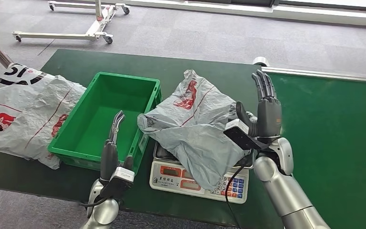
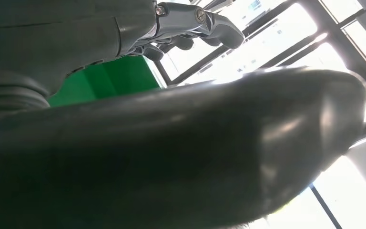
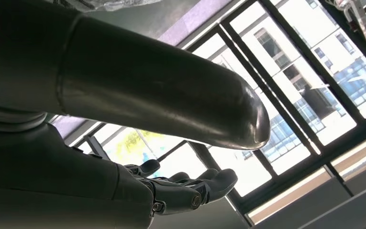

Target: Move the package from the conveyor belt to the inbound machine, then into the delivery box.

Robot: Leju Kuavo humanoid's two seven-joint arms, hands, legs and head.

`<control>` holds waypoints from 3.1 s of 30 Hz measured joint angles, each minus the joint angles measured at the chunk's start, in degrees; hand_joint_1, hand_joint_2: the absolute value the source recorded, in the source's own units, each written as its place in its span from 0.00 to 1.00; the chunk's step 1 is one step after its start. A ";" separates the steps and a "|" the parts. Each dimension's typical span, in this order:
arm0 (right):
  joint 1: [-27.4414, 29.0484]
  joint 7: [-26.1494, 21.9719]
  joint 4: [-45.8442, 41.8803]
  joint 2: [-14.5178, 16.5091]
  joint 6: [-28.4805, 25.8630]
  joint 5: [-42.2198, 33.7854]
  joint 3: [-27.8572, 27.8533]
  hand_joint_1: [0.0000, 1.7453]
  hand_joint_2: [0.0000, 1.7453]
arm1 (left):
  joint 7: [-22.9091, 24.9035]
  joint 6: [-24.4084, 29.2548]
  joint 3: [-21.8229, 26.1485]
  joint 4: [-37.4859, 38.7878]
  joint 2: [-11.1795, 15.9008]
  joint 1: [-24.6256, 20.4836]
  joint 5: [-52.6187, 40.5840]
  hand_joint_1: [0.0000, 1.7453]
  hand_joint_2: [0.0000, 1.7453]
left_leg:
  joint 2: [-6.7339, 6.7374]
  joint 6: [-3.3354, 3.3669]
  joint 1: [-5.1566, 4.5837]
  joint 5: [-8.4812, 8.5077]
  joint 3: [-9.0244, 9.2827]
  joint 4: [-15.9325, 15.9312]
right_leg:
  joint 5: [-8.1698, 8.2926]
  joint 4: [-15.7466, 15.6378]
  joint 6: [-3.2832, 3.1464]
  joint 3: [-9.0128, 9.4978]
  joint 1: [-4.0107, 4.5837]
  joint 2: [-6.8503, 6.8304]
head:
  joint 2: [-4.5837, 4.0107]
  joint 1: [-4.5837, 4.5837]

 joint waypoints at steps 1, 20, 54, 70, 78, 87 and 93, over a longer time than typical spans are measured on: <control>0.18 0.00 -0.41 -0.01 -0.51 -0.17 -0.48 0.00 0.00 | -0.08 0.15 0.00 0.17 0.01 -0.20 0.11 0.00 0.00 | -0.01 0.00 0.00 0.00 0.00 0.00 | 0.00 0.00 0.00 0.01 0.00 -0.01 | 0.00 0.01; 2.21 -0.03 -4.46 -0.44 -1.47 -0.53 -4.15 0.00 0.00 | -0.29 0.81 0.00 2.03 0.27 -1.66 0.78 0.00 0.00 | 0.01 0.01 -0.01 -0.01 -0.01 0.00 | 0.00 0.00 0.00 0.00 -0.01 0.00 | 0.00 0.00; 8.72 -7.26 -10.93 -0.61 -2.74 -8.38 -10.81 0.00 0.00 | 1.63 3.77 0.00 6.70 1.53 -10.59 -3.61 0.00 0.00 | 0.03 0.01 -0.01 0.00 0.01 0.00 | 0.05 0.00 -0.03 0.02 -0.01 0.02 | 0.00 0.01; 13.59 -10.74 -12.96 -0.32 -2.89 -12.26 -15.20 0.00 0.00 | 4.62 4.69 -0.08 23.16 1.80 -24.28 -10.26 0.00 0.00 | -0.01 0.00 -0.01 0.04 0.00 0.02 | 0.07 0.00 -0.02 0.01 -0.01 -0.02 | 0.00 0.00; 15.97 -12.13 -13.55 2.01 -0.12 -12.88 -17.18 0.00 0.00 | 8.97 5.99 -1.44 38.80 0.88 -35.52 -18.97 0.00 0.00 | -0.02 -0.01 0.00 0.08 0.01 0.02 | 0.10 0.00 0.00 -0.01 0.01 -0.01 | 0.00 0.00; 26.89 -10.53 -19.99 7.17 6.14 -11.75 -16.70 0.00 0.00 | 15.29 7.23 -3.54 52.80 -0.08 -43.80 -26.92 0.00 0.00 | -0.02 -0.03 0.00 0.04 -0.06 -0.03 | 0.04 0.00 -0.04 -0.03 0.01 -0.01 | 0.00 0.00; 28.31 -11.12 -18.82 9.97 10.39 -11.69 -14.44 0.00 0.00 | 20.65 4.78 -6.97 57.85 0.32 -46.20 -33.96 0.00 0.00 | -0.03 -0.04 0.01 0.10 -0.07 -0.05 | 0.05 0.01 -0.05 -0.03 0.02 -0.02 | 0.00 0.00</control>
